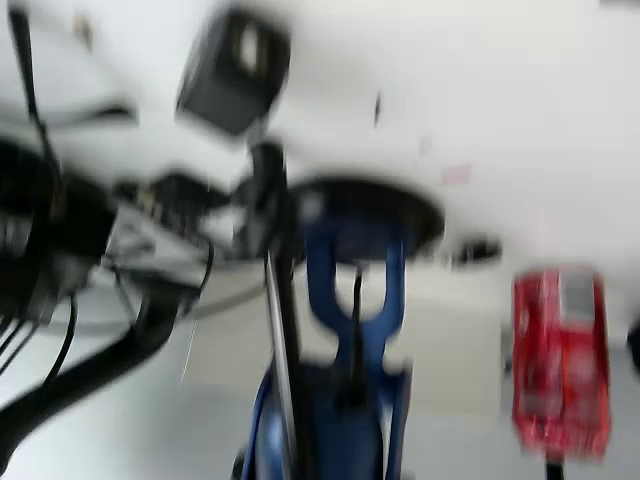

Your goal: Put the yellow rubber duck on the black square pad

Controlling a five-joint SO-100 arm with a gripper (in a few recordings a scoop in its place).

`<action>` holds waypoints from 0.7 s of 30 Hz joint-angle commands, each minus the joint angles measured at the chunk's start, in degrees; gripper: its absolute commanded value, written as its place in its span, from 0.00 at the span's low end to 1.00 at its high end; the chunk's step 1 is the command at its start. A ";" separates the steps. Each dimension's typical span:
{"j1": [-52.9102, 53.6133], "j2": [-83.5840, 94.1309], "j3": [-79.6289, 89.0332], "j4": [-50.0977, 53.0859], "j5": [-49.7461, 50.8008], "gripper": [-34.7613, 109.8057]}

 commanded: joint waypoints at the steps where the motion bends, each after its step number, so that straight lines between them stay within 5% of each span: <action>1: 1.93 4.04 6.06 -3.52 -0.35 0.44; 13: 2.02 30.41 31.03 -7.21 -1.23 0.44; 21: 1.93 32.96 36.39 -7.47 -1.32 0.44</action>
